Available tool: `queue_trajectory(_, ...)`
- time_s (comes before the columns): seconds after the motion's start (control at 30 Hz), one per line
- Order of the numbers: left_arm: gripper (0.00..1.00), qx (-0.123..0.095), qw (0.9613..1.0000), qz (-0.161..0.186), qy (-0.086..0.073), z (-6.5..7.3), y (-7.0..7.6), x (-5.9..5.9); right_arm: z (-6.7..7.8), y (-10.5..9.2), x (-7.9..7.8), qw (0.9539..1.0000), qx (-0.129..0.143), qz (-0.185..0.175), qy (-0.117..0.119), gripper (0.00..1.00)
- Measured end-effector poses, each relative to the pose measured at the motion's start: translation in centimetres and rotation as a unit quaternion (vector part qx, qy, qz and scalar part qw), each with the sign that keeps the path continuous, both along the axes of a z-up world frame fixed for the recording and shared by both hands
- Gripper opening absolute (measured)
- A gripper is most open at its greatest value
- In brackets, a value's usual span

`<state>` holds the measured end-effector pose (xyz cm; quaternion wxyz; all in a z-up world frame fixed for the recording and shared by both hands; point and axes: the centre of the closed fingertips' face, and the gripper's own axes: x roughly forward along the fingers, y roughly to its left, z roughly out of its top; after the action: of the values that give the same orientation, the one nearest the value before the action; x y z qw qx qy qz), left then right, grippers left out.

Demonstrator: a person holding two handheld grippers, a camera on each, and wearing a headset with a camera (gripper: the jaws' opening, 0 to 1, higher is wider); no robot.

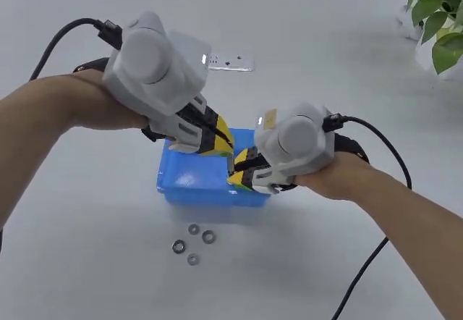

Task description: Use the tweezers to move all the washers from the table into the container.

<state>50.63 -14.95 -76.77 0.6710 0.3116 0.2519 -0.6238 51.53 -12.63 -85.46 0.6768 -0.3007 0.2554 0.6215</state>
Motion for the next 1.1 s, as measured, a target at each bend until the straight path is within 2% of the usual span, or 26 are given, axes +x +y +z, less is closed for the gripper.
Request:
queue_trajectory(0.57,0.05,-0.001,0.9998,0.001,-0.017,2.8,0.3,-1.1,2.9,0.5,-0.9,0.9998,0.013,0.0,-0.016,0.11)
queue_trajectory(0.8,0.05,-0.001,0.9997,0.002,-0.024,3.9,0.6,-2.3,4.0,0.7,-1.9,0.9996,0.014,0.003,-0.024,0.11)
queue_trajectory(1.1,0.05,0.003,0.9996,-0.002,-0.028,4.5,0.8,-3.8,4.7,0.8,-3.3,0.9994,0.013,0.008,-0.031,0.12)
